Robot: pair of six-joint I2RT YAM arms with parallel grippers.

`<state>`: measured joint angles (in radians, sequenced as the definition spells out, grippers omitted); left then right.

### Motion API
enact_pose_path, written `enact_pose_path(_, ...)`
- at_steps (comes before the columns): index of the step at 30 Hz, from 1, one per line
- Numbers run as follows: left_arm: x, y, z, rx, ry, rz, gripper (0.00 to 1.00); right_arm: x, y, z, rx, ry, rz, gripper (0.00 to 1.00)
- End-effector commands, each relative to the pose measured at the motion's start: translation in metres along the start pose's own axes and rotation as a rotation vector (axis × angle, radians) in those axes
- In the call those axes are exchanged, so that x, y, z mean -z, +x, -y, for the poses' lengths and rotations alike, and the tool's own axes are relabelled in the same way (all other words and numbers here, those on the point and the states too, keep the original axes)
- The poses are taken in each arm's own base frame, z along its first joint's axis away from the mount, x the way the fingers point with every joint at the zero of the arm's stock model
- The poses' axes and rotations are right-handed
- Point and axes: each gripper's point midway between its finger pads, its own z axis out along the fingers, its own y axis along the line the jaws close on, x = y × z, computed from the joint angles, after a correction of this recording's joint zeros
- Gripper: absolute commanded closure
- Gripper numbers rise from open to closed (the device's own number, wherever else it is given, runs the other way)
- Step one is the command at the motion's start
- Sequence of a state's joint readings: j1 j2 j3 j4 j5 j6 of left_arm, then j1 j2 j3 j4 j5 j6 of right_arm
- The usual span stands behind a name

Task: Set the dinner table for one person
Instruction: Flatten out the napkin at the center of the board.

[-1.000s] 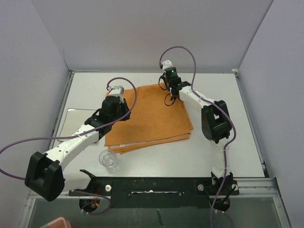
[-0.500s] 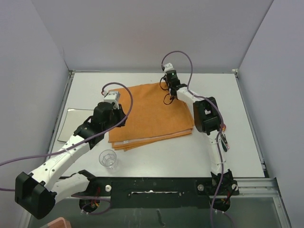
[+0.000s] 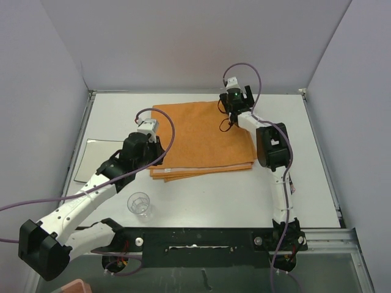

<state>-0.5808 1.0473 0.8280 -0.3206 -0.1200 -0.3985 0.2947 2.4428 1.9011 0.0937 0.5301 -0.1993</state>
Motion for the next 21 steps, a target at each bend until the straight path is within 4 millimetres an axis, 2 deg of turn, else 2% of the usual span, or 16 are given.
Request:
enact_pose_path(1,0.001,-0.005,0.004,-0.017,0.015,0.019,0.86,0.029,-0.060,0.027,-0.071,0.050,0.163,0.02)
enact_pose_path(4,-0.001,-0.005,0.002,-0.012,0.003,0.019,0.86,0.059,-0.075,0.031,-0.110,0.030,0.202,0.02)
enact_pose_path(7,-0.007,-0.011,0.004,-0.004,0.003,0.034,0.86,0.106,-0.091,0.027,-0.148,-0.002,0.240,0.02)
enact_pose_path(8,-0.009,-0.013,0.004,-0.001,0.005,0.036,0.86,0.128,-0.101,0.032,-0.165,-0.009,0.265,0.02)
enact_pose_path(9,-0.013,-0.015,0.006,0.001,0.007,0.034,0.86,0.143,-0.102,0.032,-0.166,-0.015,0.272,0.02)
enact_pose_path(10,-0.017,-0.016,0.007,0.004,0.005,0.026,0.86,0.154,-0.093,0.026,-0.156,-0.029,0.256,0.02)
enact_pose_path(12,-0.028,-0.018,0.010,0.000,0.004,0.021,0.86,0.186,-0.095,0.030,-0.181,-0.063,0.260,0.00)
enact_pose_path(13,-0.033,-0.019,0.010,0.002,-0.001,0.023,0.86,0.198,-0.088,0.028,-0.196,-0.097,0.238,0.18)
enact_pose_path(15,-0.046,-0.020,0.005,0.015,-0.028,0.025,0.92,0.217,-0.066,0.025,-0.251,-0.168,0.165,0.92)
enact_pose_path(16,-0.054,-0.021,0.004,0.019,-0.029,0.026,0.98,0.223,-0.053,0.024,-0.285,-0.190,0.125,1.00)
enact_pose_path(18,-0.072,-0.027,0.004,0.040,-0.029,0.021,1.00,0.230,-0.024,0.018,-0.286,-0.229,0.059,1.00)
enact_pose_path(21,-0.103,-0.038,0.001,0.087,-0.033,0.016,1.00,0.233,0.004,0.017,-0.276,-0.237,-0.015,1.00)
